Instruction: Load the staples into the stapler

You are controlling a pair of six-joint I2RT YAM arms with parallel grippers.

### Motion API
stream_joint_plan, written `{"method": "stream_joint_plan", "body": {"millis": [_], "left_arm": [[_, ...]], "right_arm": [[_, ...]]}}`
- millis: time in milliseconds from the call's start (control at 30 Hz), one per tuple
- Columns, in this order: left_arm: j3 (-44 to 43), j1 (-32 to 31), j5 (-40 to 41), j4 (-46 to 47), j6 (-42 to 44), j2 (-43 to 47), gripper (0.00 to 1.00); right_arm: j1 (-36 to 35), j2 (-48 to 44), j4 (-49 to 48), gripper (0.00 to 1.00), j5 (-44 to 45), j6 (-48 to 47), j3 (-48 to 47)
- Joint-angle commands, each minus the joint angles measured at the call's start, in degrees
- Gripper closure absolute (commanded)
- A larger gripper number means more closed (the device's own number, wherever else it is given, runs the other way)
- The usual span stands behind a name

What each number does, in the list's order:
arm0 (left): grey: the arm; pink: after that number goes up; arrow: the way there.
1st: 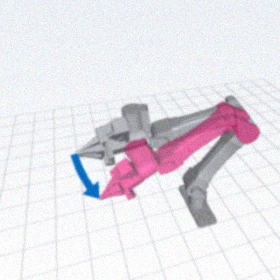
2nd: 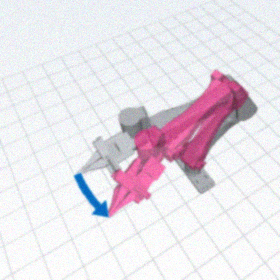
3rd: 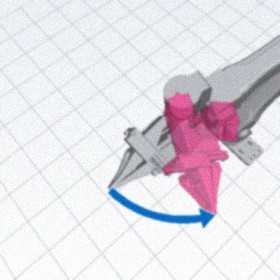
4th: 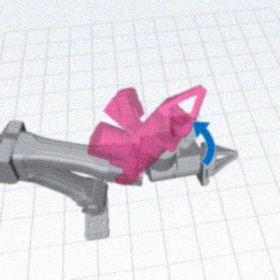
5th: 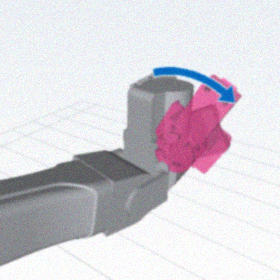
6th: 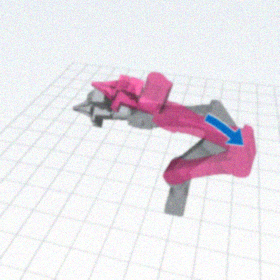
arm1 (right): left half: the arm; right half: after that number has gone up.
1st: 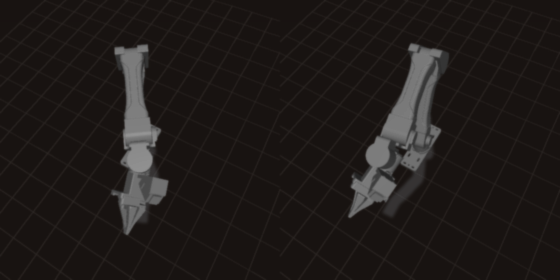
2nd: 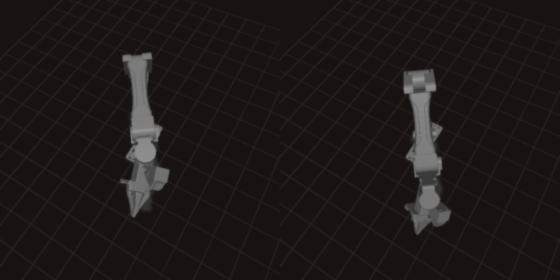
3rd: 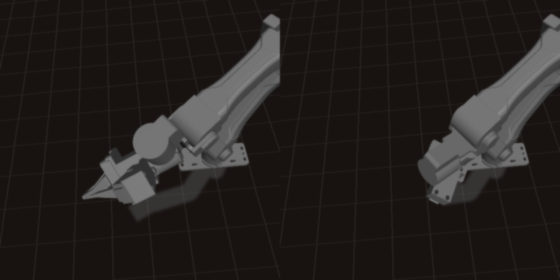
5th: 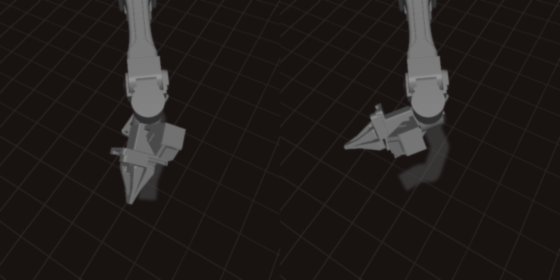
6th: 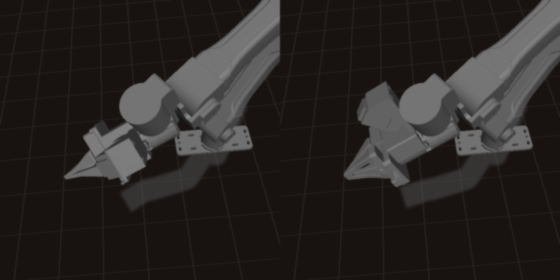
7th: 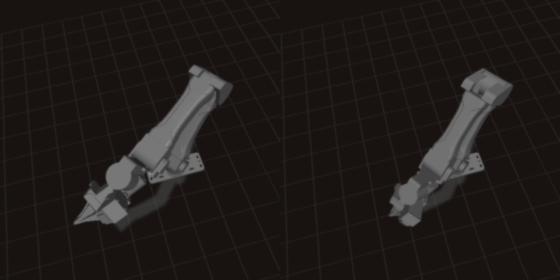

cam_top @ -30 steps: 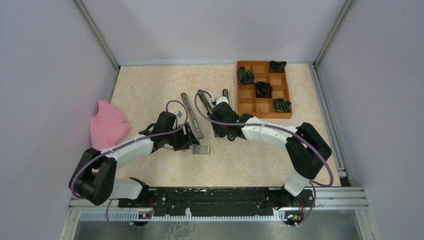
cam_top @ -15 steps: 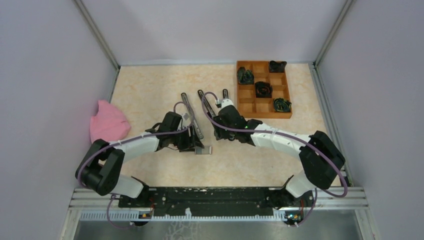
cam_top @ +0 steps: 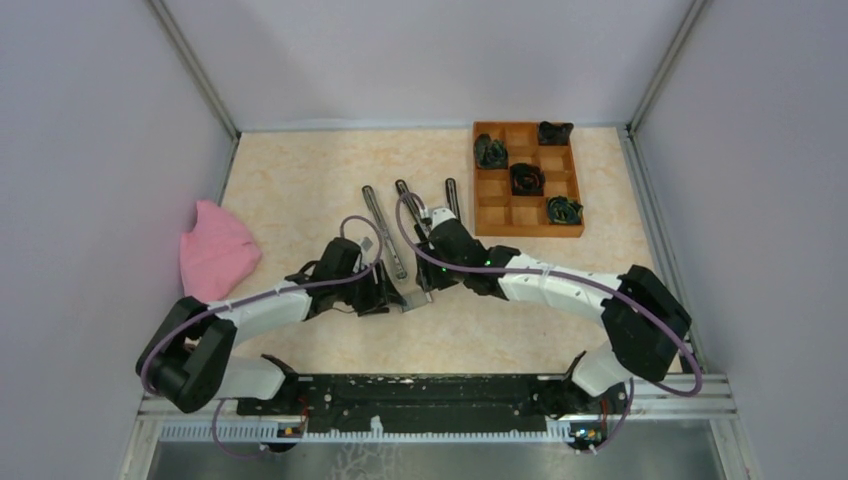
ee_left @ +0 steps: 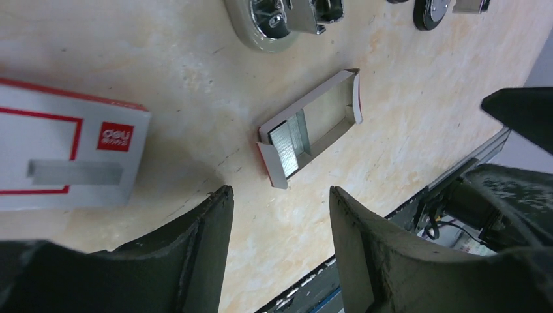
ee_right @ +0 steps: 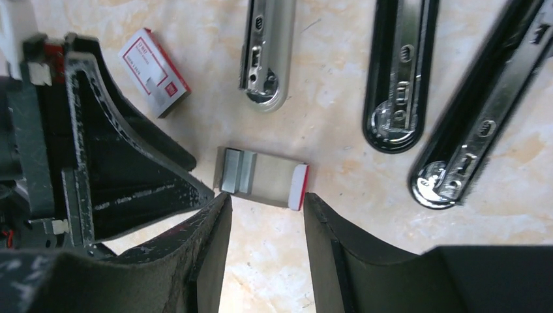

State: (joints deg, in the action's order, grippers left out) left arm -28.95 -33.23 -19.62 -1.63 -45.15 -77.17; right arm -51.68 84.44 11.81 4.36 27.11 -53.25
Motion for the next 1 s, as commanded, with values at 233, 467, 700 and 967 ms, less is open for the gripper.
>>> {"method": "stream_joint_plan", "body": {"millis": [233,467,700,967], "left_arm": [[3.27,0.71,6.15,-1.15,-3.0,7.21,0.4],[3.79,0.78,6.52,-1.28,-2.92,7.71,0.4],[4.33,0.94,6.63,-1.01,-3.08,8.08,0.4],[4.44,0.98,6.35,-0.68,-3.12,8.0,0.4]], "right_arm": [[-4.57,8.67,-0.48,0.57,-0.67,1.84,-4.8],[-5.09,11.94,-1.11,0.56,-0.11,2.84,-5.19],[-5.27,14.12,-1.61,0.57,0.41,3.32,-5.89],[-5.57,15.26,-1.18,0.59,1.67,3.53,-6.48]]}}
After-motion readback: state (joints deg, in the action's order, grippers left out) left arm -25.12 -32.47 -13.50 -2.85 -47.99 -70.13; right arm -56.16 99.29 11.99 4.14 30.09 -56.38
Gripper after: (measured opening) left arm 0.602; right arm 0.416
